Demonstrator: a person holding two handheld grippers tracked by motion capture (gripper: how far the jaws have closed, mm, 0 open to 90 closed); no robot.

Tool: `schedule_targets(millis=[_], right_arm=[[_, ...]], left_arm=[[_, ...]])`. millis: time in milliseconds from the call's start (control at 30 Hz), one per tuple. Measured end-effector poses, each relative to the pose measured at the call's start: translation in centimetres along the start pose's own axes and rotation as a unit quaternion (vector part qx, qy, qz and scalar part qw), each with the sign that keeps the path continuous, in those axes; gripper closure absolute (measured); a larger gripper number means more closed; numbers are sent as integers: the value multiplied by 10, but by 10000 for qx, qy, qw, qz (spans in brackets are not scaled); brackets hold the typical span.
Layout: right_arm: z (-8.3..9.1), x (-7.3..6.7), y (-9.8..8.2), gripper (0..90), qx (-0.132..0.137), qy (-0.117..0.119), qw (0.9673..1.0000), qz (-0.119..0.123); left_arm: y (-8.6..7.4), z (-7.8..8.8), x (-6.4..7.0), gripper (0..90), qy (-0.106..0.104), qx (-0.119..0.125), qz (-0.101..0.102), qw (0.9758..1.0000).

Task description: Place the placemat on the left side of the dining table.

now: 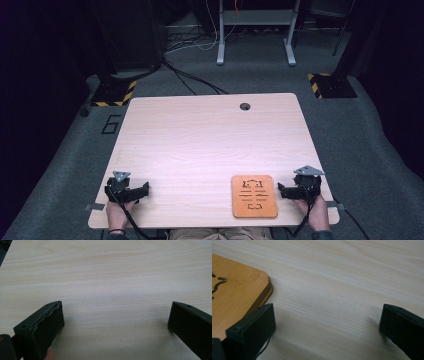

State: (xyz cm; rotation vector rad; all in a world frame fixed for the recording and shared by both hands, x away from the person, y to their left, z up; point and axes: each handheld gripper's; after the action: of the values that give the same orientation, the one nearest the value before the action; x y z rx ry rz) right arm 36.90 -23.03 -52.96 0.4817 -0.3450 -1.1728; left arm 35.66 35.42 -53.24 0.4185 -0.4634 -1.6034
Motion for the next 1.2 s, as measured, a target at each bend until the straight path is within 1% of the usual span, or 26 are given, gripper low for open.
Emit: schedule_targets(millis=[33, 100, 200, 333, 433, 467, 533, 567, 667, 767, 833, 900, 1000, 1033, 1067, 1133, 1167, 1200], right_arm=[[0, 0, 0, 0, -22, 39, 10000, -30], [0, 1, 0, 0, -19, 47, 10000, -12], [0, 0, 0, 0, -21, 11, 10000, -78], [1, 0, 0, 0, -60, -10, 10000, -48], [4, 1, 0, 0, 84, 107, 9999, -76], [6, 2, -1, 0, 149, 192, 9996, -173], [8, 4, -3, 0, 208, 425, 9986, -253], [9, 4, -4, 0, 186, 509, 9982, -271], [12, -1, -7, 0, 192, 609, 9976, -270], [13, -5, -7, 0, 223, 632, 9974, -267], [14, -12, -7, 0, 248, 740, 9966, -280], [15, -16, -6, 0, 256, 794, 9963, -200], [16, -22, -6, 0, 252, 786, 9965, -157], [14, -25, -6, 0, 241, 749, 9968, -110], [13, -27, -6, 0, 206, 769, 9968, -106], [10, -31, -5, 0, 124, 658, 9977, -46], [10, -33, -4, 0, 130, 613, 9980, 10], [10, -34, -3, 0, 146, 639, 9978, 20]], left_arm=[[0, 0, 0, 1, 1, 1, 2, 10000], [0, 0, 0, 0, 3, -10, 4, 10000], [0, 0, 0, 0, 1, 0, 8, 10000], [0, 0, 0, 0, 5, -6, 11, 10000], [0, 0, 0, 0, 3, -6, 11, 10000], [0, 0, 0, 0, 3, -6, 11, 10000], [0, 0, 0, 0, 2, -6, 7, 10000], [0, 0, 0, 0, 3, -5, 10, 10000], [0, 0, 0, 0, 2, -7, 10, 10000], [0, 0, 0, 0, 2, -7, 8, 10000], [0, 0, 0, 0, 3, -9, 7, 10000], [0, 0, 0, 0, 3, -8, 9, 10000], [0, 0, 0, 0, 2, -7, 9, 10000], [0, 0, 0, 0, 3, -7, 9, 10000], [0, 0, 0, 0, 3, -7, 9, 10000], [0, 0, 0, 0, 3, -7, 9, 10000], [0, 0, 0, 0, 3, -8, 10, 10000], [0, 0, 0, 0, 3, -8, 9, 10000]])
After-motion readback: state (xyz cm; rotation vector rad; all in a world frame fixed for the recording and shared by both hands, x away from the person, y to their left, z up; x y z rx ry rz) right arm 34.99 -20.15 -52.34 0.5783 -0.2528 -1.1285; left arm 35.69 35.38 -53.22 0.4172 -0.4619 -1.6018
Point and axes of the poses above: each handheld gripper's, and its own axes: z roughly backward along the jaws, y roughly out of its top, x roughly to its right, and after that the axes turned 14 degrees about -x, right-handed
